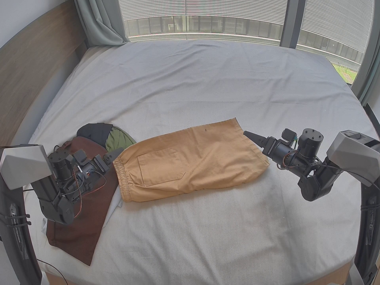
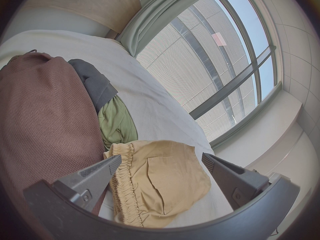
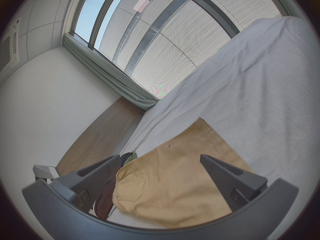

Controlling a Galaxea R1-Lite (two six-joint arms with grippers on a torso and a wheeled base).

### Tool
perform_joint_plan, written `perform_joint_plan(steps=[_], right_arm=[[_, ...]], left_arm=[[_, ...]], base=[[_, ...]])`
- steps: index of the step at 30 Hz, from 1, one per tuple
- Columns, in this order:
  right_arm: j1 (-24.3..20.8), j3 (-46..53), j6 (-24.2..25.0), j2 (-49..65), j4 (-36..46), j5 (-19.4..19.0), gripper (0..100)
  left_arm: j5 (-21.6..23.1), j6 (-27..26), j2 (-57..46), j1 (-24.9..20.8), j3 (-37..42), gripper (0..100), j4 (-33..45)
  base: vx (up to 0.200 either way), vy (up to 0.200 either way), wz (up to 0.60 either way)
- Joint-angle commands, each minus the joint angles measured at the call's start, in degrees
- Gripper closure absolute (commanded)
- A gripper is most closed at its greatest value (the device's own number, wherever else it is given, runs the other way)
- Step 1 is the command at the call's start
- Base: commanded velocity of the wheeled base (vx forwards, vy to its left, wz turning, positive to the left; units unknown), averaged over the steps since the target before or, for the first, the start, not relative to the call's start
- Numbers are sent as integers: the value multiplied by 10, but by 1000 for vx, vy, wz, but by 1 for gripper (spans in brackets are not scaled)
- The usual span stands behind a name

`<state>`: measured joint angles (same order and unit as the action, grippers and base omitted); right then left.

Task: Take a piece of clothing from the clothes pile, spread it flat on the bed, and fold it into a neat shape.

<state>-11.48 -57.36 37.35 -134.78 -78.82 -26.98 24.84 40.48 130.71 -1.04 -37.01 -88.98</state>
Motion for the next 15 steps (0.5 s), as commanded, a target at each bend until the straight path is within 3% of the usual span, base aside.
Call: perform_joint_plan(steps=[1, 15], right_arm=[[-6, 99, 18, 10, -77, 3, 0], [-7, 128, 24, 0, -93, 3, 0]], left_arm=[[1, -1, -13, -2, 7, 0, -1], [4, -7, -20, -5, 23, 0, -1]], base=[[0, 0, 0], [0, 0, 0]])
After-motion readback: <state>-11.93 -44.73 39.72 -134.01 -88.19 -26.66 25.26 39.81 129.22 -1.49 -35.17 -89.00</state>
